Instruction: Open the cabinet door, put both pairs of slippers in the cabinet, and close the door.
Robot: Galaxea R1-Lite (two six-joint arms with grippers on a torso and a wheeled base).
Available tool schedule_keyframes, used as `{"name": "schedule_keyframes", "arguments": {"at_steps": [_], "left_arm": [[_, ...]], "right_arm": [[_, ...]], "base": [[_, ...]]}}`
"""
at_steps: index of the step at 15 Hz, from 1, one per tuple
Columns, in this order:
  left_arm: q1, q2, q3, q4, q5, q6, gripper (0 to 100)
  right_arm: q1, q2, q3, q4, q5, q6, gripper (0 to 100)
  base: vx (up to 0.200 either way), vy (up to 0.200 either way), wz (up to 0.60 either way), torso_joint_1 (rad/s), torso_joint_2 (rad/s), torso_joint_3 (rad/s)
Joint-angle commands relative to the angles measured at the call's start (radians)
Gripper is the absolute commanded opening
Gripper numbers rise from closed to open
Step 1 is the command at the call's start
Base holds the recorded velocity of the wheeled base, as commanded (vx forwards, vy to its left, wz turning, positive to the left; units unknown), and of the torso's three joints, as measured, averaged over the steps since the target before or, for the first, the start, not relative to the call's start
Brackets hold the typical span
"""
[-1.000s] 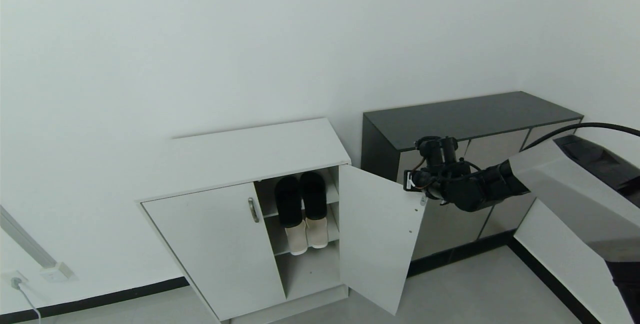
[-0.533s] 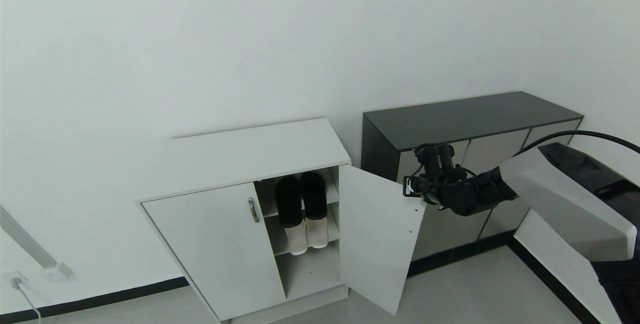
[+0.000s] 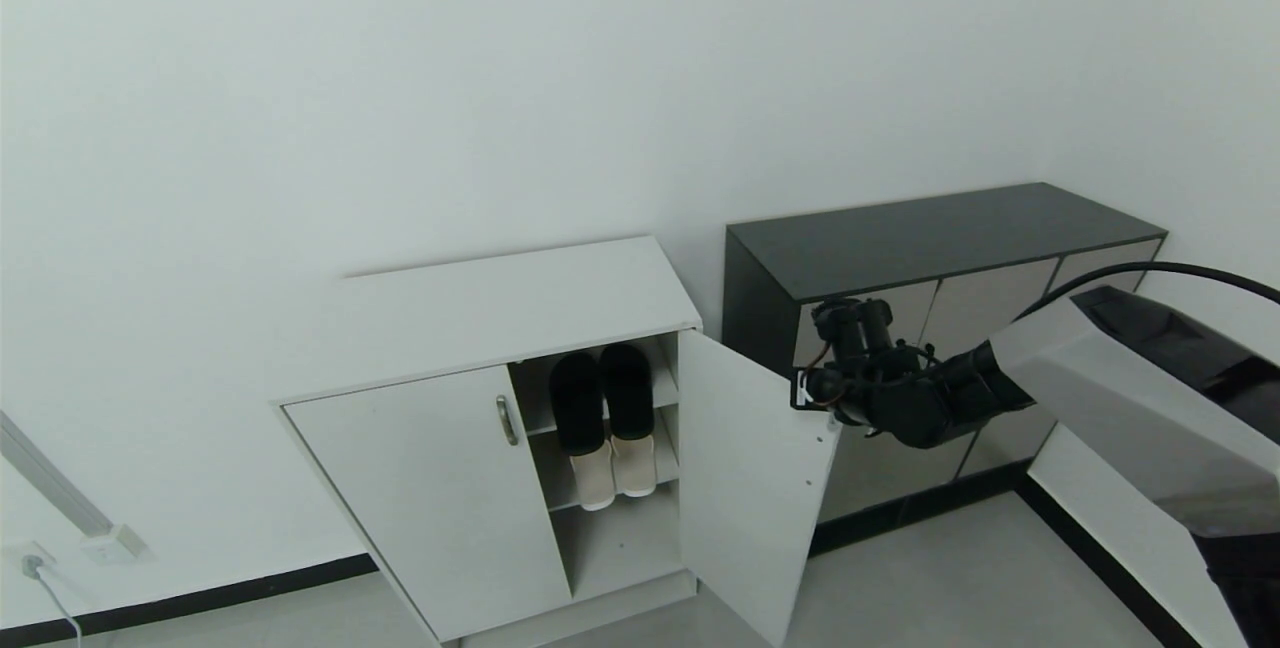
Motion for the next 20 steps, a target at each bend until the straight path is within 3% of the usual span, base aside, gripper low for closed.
{"name": "schedule_keyframes", "arguments": {"at_steps": [1, 8, 10, 16, 20], "left_arm": [[0.0, 0.0, 0.0, 0.0, 0.0, 0.0, 0], [0.0, 0.0, 0.0, 0.0, 0.0, -0.001, 0], [0.0, 0.0, 0.0, 0.0, 0.0, -0.001, 0], [0.0, 0.0, 0.0, 0.0, 0.0, -0.003, 0], [0.0, 0.0, 0.0, 0.0, 0.002, -0.003, 0]], "right_arm": [[0.054, -0.062, 0.074, -0.032, -0.001, 0.001, 0], [0.2, -0.12, 0.272, -0.201, -0.001, -0.016, 0], [0.203, -0.15, 0.308, -0.233, -0.001, -0.088, 0], [0.215, -0.17, 0.373, -0.353, -0.001, -0.119, 0], [0.228, -0.17, 0.385, -0.362, 0.001, -0.143, 0]], "base": [[0.0, 0.0, 0.0, 0.0, 0.0, 0.0], [0.0, 0.0, 0.0, 0.0, 0.0, 0.0], [0.0, 0.0, 0.0, 0.0, 0.0, 0.0], [0.0, 0.0, 0.0, 0.0, 0.0, 0.0], [0.0, 0.0, 0.15, -0.001, 0.0, 0.001]]}}
